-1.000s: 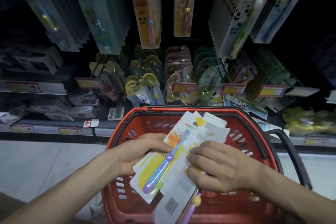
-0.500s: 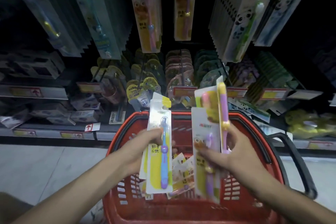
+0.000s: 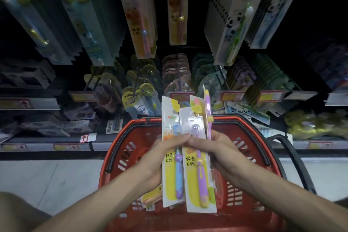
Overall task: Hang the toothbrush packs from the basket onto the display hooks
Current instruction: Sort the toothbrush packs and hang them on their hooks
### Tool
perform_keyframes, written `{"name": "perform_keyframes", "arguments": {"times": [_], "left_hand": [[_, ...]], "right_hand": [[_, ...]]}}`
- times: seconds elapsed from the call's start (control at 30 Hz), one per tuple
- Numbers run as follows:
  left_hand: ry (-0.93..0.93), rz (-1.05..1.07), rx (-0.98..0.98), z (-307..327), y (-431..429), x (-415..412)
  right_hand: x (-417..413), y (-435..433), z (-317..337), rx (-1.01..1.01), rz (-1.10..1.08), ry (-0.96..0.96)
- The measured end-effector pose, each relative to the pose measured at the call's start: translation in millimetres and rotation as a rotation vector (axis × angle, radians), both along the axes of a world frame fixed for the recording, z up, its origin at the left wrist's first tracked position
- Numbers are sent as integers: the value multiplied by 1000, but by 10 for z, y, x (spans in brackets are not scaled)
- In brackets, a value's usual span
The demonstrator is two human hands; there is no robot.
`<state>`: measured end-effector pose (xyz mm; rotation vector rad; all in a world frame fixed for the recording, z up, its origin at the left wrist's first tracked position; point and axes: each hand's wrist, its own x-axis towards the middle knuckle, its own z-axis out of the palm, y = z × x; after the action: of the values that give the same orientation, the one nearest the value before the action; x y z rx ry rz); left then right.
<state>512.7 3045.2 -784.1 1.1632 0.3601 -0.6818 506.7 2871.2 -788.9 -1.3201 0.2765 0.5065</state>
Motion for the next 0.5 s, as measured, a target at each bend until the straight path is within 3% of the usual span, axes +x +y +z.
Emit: {"name": "perform_keyframes", "arguments": {"times": [0.27,0.5], "left_hand": [[19,-74,-210,-27,27,-43],[-15,-133,-153,-102,-77,-115]], "right_hand": [[87,-68,55,152,-44,89],[46,-29,-4,-2,-13,-23]]}}
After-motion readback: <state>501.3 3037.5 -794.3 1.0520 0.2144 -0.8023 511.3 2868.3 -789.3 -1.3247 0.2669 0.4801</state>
